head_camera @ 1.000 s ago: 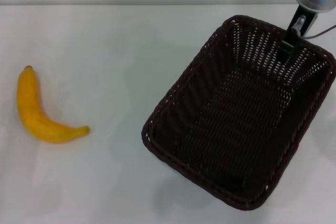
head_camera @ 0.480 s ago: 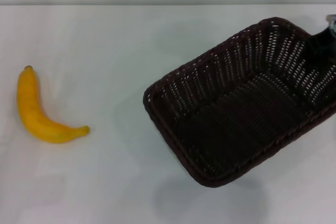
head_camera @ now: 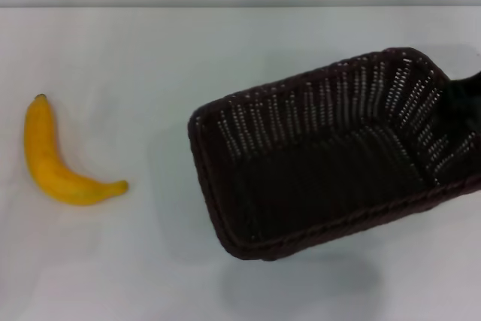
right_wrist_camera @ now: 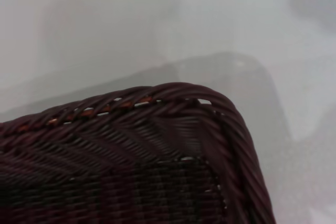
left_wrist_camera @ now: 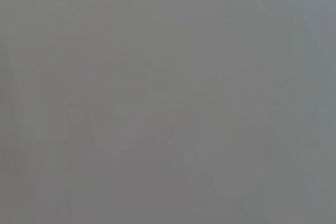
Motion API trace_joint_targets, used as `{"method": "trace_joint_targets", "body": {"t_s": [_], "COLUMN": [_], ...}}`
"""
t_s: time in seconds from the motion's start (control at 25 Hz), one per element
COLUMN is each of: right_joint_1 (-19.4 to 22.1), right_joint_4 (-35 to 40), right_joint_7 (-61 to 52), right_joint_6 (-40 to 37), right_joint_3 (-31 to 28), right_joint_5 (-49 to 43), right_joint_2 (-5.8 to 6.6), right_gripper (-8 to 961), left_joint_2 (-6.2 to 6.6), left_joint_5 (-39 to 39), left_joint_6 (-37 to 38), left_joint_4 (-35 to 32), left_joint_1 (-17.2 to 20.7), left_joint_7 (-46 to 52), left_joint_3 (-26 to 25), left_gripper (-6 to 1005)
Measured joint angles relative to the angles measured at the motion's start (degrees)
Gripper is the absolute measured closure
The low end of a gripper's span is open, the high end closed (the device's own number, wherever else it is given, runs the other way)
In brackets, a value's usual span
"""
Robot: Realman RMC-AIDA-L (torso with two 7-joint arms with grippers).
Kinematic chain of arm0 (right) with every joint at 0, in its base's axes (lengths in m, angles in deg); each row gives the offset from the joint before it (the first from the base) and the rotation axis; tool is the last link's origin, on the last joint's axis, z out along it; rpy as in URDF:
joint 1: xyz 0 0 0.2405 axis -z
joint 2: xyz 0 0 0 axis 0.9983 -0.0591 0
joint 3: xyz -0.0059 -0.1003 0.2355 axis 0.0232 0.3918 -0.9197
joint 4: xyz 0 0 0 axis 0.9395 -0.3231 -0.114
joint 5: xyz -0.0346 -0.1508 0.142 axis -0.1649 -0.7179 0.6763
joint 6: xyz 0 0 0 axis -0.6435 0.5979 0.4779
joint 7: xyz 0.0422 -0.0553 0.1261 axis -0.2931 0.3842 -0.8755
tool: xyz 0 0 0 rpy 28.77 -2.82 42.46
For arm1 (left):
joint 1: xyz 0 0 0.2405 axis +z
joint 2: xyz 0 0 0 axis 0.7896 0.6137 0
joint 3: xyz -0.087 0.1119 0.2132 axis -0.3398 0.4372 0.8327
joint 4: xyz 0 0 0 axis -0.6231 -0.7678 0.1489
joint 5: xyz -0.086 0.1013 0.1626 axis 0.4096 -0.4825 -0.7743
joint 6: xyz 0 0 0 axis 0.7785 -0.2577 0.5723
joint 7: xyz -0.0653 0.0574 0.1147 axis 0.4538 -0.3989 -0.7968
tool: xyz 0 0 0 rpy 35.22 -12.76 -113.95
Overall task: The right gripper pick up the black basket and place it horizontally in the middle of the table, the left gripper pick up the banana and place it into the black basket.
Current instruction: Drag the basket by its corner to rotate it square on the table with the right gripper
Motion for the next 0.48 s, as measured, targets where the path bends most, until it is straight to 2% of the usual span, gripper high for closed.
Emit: {"method": "trace_joint_targets", "body": {"t_s": [0.2, 0.48], "right_joint_1": [3.17, 5.48], "right_joint_4": [0.85, 3.26], "right_joint_7": [0.30, -1.40], "right_joint_6": [-0.99, -1.67], "right_joint_3": [-7.92, -6.08], "right_joint_5": [7.78, 5.56], "right_joint_2": [0.38, -0.49], "right_gripper": [806, 807], "left_joint_2": [0.18, 0.25], "left_joint_5": [-0.18, -0.21], "left_joint_6": [0.82, 0.87], "left_joint_4": [-0.33, -1.11], "left_joint_1": [-1.11, -1.72], "left_joint_7": [0.00, 0.00], "left_joint_3": [0.03, -0.01], "left_gripper": [127, 127]}}
